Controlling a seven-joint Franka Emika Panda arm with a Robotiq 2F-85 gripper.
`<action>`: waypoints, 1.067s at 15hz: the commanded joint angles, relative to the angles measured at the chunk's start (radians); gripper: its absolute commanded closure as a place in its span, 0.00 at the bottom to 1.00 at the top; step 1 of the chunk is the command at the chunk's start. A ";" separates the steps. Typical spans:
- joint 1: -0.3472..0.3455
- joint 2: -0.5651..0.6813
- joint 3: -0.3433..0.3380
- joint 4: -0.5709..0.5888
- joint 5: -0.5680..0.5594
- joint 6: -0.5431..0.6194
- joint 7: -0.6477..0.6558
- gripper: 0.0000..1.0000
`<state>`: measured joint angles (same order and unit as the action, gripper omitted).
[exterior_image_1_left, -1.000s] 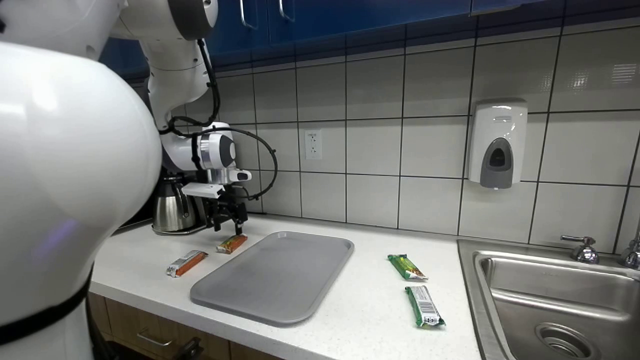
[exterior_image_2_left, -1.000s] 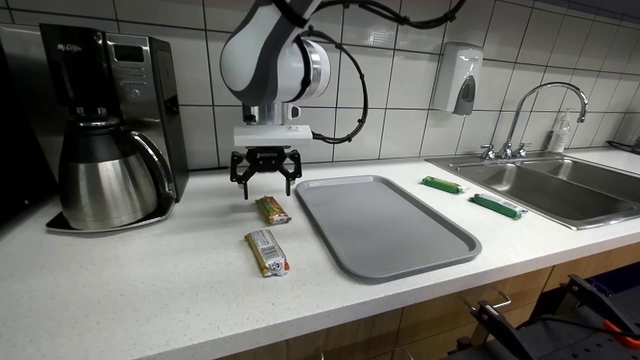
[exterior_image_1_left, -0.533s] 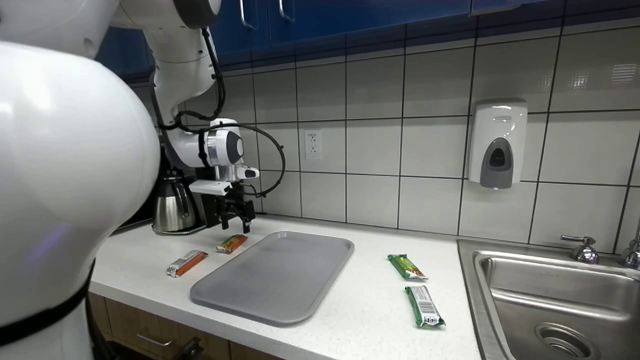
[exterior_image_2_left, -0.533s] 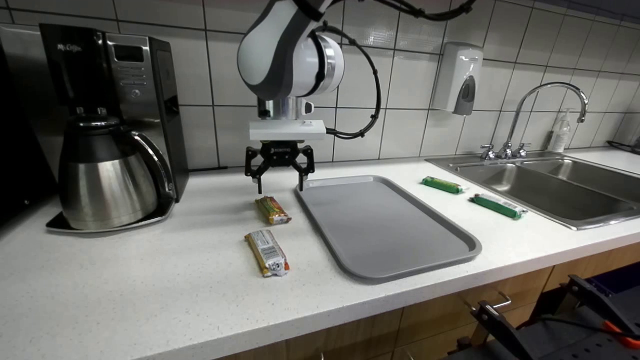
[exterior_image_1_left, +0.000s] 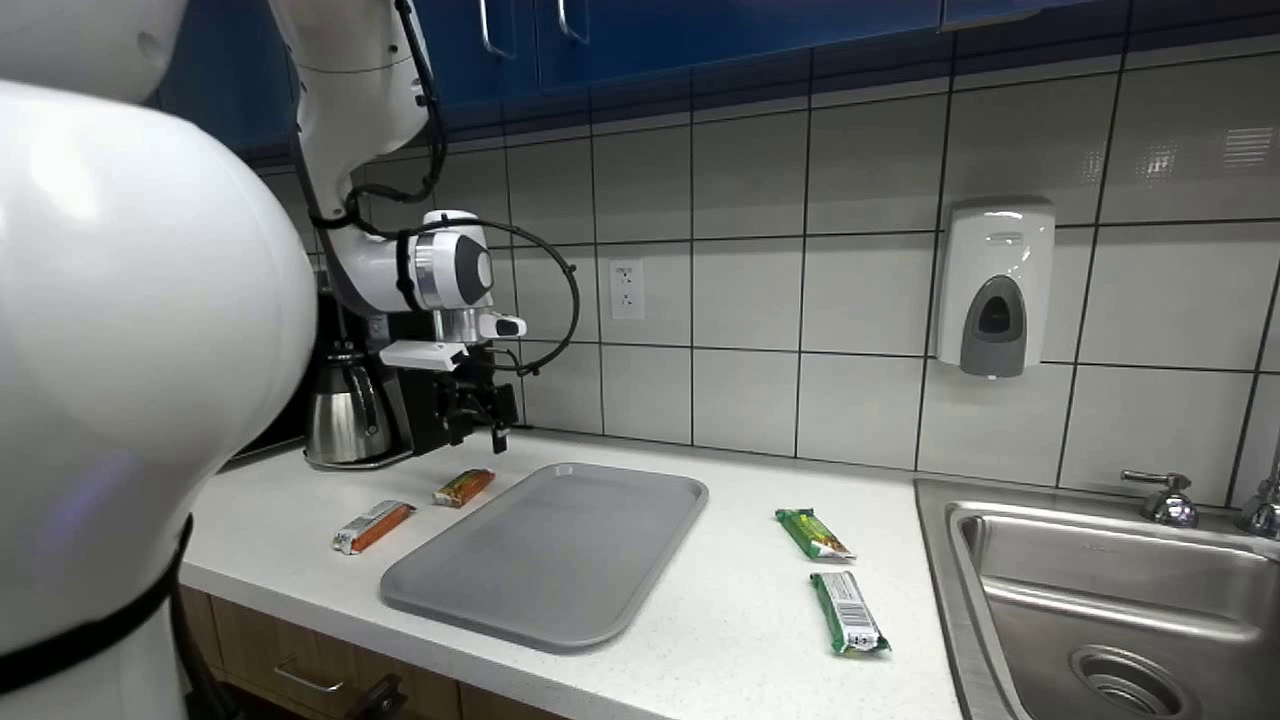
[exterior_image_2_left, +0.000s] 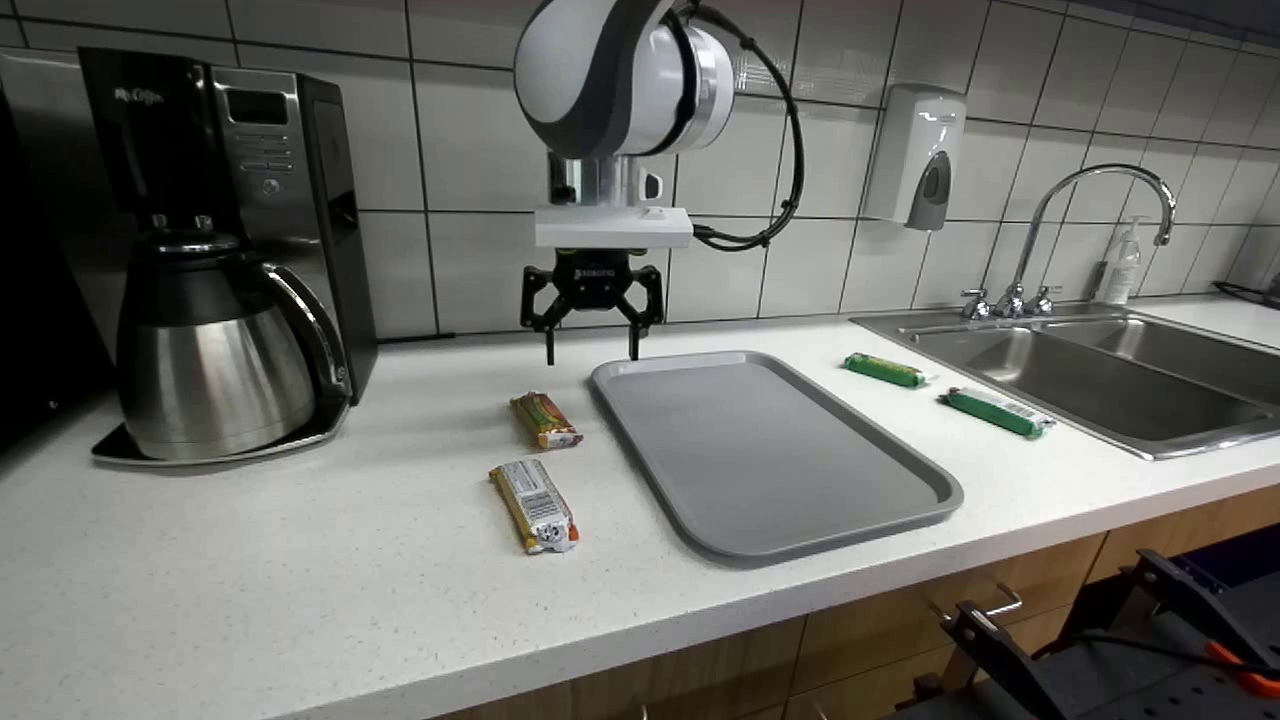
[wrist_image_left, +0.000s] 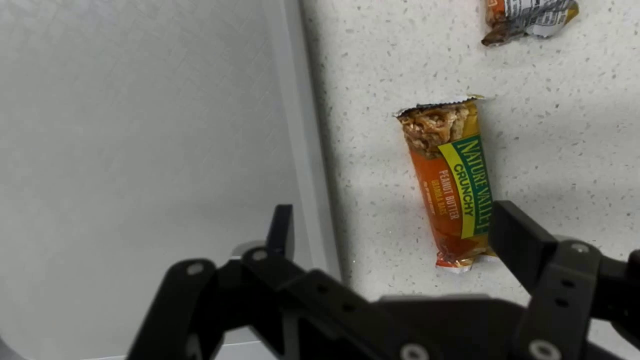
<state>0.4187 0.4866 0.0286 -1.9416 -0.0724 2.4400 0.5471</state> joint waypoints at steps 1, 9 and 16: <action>-0.027 -0.129 0.012 -0.128 -0.006 0.011 -0.005 0.00; -0.070 -0.318 0.023 -0.293 -0.025 0.002 0.005 0.00; -0.117 -0.466 0.048 -0.413 -0.034 -0.015 0.014 0.00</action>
<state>0.3442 0.1177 0.0411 -2.2790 -0.0854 2.4394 0.5471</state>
